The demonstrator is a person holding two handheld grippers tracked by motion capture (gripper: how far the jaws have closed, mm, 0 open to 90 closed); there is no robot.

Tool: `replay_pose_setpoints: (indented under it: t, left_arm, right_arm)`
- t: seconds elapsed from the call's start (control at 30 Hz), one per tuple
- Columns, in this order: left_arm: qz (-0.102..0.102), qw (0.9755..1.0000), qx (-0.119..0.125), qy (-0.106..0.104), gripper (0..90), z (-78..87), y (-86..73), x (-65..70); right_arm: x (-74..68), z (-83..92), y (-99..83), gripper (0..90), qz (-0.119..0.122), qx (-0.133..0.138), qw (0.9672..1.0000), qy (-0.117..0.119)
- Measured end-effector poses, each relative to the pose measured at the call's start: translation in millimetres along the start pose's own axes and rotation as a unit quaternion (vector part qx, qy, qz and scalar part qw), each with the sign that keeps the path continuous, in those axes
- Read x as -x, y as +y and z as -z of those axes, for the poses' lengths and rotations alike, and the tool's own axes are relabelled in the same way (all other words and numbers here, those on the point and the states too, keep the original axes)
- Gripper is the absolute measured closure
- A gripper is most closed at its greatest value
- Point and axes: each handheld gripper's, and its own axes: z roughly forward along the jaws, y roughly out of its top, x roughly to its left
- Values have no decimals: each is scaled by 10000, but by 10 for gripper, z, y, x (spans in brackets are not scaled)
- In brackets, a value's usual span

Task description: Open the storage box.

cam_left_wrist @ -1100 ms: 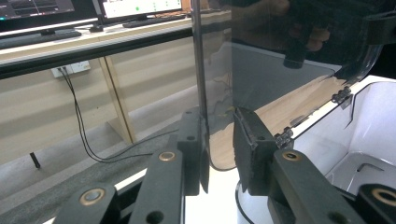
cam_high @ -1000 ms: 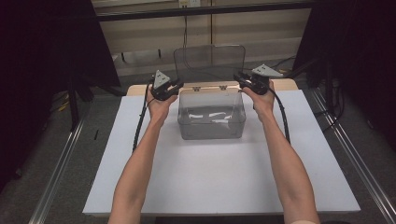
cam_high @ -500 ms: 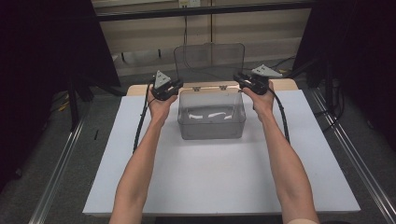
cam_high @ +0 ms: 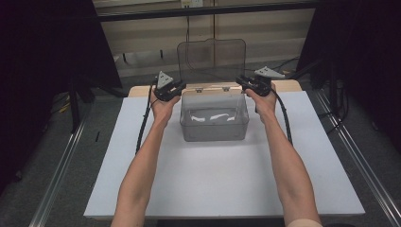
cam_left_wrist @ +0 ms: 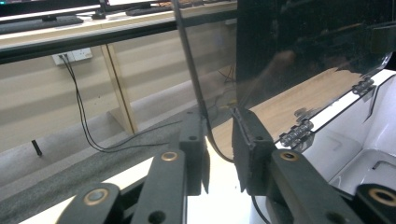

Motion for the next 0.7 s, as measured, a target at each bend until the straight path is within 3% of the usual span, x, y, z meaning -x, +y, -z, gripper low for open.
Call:
replay_pose_setpoints:
  t: [0.37,0.7]
  left_arm:
    - [218,9996,-84,-133,710,-33,-4,-49]
    - [351,9990,-237,-135,663,-68,11,-40]
  right_arm:
    - [58,-20,10,715,-245,-87,9996,138]
    - [51,-62,25,692,-437,-184,9989,60]
